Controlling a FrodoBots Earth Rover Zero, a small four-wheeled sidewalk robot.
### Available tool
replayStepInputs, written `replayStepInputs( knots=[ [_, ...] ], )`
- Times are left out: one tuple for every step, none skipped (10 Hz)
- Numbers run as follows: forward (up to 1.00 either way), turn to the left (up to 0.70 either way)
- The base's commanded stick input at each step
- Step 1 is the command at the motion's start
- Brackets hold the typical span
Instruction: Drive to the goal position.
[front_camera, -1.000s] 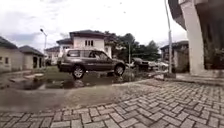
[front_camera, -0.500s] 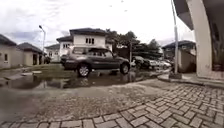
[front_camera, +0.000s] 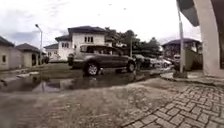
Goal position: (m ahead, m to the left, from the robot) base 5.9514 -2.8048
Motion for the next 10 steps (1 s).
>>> replayStepInputs(
  knots=[
    [0.7,0.0],
    [0.7,0.0],
    [0.7,0.0],
    [0.7,0.0],
    [0.7,0.0],
    [0.7,0.0],
    [0.7,0.0],
    [0.7,0.0],
    [0.7,0.0],
    [0.7,0.0]
  ],
)
